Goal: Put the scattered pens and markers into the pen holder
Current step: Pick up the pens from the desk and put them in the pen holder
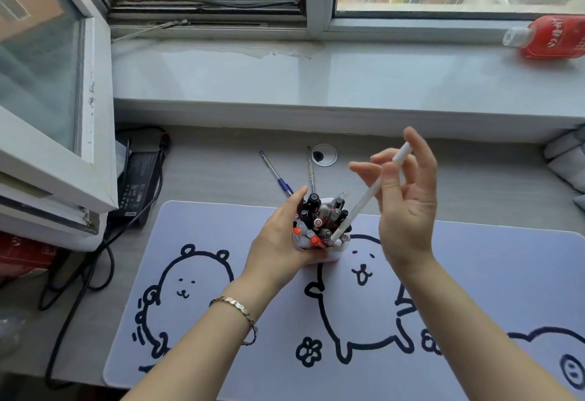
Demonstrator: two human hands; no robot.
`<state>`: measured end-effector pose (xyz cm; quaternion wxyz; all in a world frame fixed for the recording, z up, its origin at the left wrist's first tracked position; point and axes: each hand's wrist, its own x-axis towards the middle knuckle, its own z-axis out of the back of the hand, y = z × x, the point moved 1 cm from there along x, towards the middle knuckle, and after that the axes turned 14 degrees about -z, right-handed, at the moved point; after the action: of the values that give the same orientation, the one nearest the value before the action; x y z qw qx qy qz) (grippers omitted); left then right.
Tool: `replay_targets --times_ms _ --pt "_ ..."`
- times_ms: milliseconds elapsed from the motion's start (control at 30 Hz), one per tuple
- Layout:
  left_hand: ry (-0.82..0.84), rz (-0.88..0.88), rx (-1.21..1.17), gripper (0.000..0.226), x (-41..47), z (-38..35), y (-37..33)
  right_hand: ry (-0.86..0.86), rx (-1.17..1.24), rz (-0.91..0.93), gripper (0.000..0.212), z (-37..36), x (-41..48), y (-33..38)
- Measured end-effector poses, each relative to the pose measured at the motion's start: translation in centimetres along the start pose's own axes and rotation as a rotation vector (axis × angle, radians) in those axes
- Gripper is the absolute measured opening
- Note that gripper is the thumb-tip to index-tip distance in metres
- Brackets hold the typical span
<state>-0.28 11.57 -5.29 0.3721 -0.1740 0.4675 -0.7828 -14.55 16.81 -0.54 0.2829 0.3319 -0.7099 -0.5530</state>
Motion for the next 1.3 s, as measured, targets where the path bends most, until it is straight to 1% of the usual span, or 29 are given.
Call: replay_targets --times_ms 67,167,233,267,300,367,400,433,467,500,533,567,633,667,700,733,800,833,867,933,1033,1100,1167,1200,1233,1300 --pt "0.001 -0.006 0.005 0.099 0.0 0.0 0.1 -0.01 -0.031 0.042 0.056 0.3 0.3 -0.1" --pt "0.002 -0.017 0.015 0.098 0.0 0.0 0.1 0.018 -0.007 0.144 0.059 0.4 0.0 0.2" --pt "-0.001 -0.018 0.012 0.098 0.0 0.0 0.1 0.043 -0.012 0.154 0.053 0.2 -0.2 -0.7" --pt "-0.004 -0.018 0.006 0.097 0.1 0.0 0.2 0.062 -0.06 0.134 0.046 0.1 -0.3 -1.5" --pt "-0.006 -0.018 -0.001 0.097 0.1 -0.1 0.2 0.088 -0.166 0.122 0.037 0.3 -0.7 -2.6" --pt "-0.009 -0.026 -0.002 0.096 0.0 -0.1 0.3 0.113 -0.513 0.173 0.021 1.6 -2.0 -5.3" --pt "-0.009 -0.033 0.002 0.095 0.0 -0.1 0.3 0.103 -0.701 0.237 0.02 2.5 -2.8 -6.5" --pt "-0.009 -0.037 0.004 0.095 0.0 -0.1 0.4 0.102 -0.838 0.289 0.023 3.3 -3.6 -7.2" --pt "-0.009 -0.036 0.002 0.094 0.0 -0.1 0.5 0.109 -0.928 0.329 0.028 3.9 -4.1 -7.4" --pt "-0.011 -0.033 -0.006 0.094 0.1 -0.1 0.5 0.119 -0.961 0.341 0.033 4.2 -4.2 -7.0" --pt "-0.013 -0.029 -0.014 0.094 0.1 -0.1 0.6 0.129 -0.946 0.304 0.037 4.2 -3.9 -6.0" --pt "-0.013 -0.026 -0.019 0.095 0.1 0.0 0.7 0.133 -0.871 0.206 0.038 3.9 -3.1 -4.7" --pt "-0.008 -0.017 -0.028 0.094 0.2 0.0 0.8 0.097 -0.689 -0.05 0.023 3.1 -0.2 -2.2" --pt "-0.008 -0.015 -0.036 0.093 0.3 0.1 0.8 0.061 -0.693 -0.151 0.018 2.8 1.7 -1.7" --pt "-0.009 -0.015 -0.044 0.091 0.3 0.1 0.8 0.044 -0.791 -0.234 0.015 2.5 3.9 -1.9" --pt "-0.009 -0.015 -0.047 0.09 0.3 0.1 0.8 0.063 -0.923 -0.31 0.014 2.1 5.9 -2.7" --pt "-0.004 -0.017 -0.039 0.09 0.5 0.2 0.9 0.163 -1.151 -0.455 0.026 0.7 9.1 -4.9" --pt "-0.001 -0.017 -0.034 0.09 0.5 0.3 1.0 0.213 -1.22 -0.509 0.032 -0.1 10.2 -6.3" --pt "0.001 -0.016 -0.03 0.09 0.6 0.3 1.1 0.249 -1.272 -0.541 0.037 -1.0 11.0 -7.7" --pt "0.002 -0.016 -0.025 0.091 0.6 0.4 1.2 0.286 -1.353 -0.548 0.043 -2.6 12.0 -10.1" --pt "0.011 -0.024 -0.009 0.09 0.7 0.4 1.3 0.286 -1.396 -0.537 0.044 -3.7 12.7 -12.6" --pt "0.013 -0.023 -0.011 0.09 0.7 0.4 1.4 0.281 -1.366 -0.543 0.044 -3.5 12.8 -13.0" --pt "0.011 -0.027 -0.021 0.089 0.7 0.4 1.5 0.252 -1.209 -0.527 0.05 -2.7 13.0 -11.7" --pt "0.01 -0.03 -0.025 0.089 0.7 0.4 1.6 0.217 -1.11 -0.479 0.051 -2.1 12.9 -10.3" --pt "0.007 -0.031 -0.029 0.089 0.7 0.4 1.7 0.175 -1.003 -0.407 0.054 -1.4 12.7 -8.6" --pt "-0.003 -0.028 -0.04 0.091 0.7 0.4 1.9 0.116 -0.736 -0.241 0.068 -0.1 11.5 -4.3"
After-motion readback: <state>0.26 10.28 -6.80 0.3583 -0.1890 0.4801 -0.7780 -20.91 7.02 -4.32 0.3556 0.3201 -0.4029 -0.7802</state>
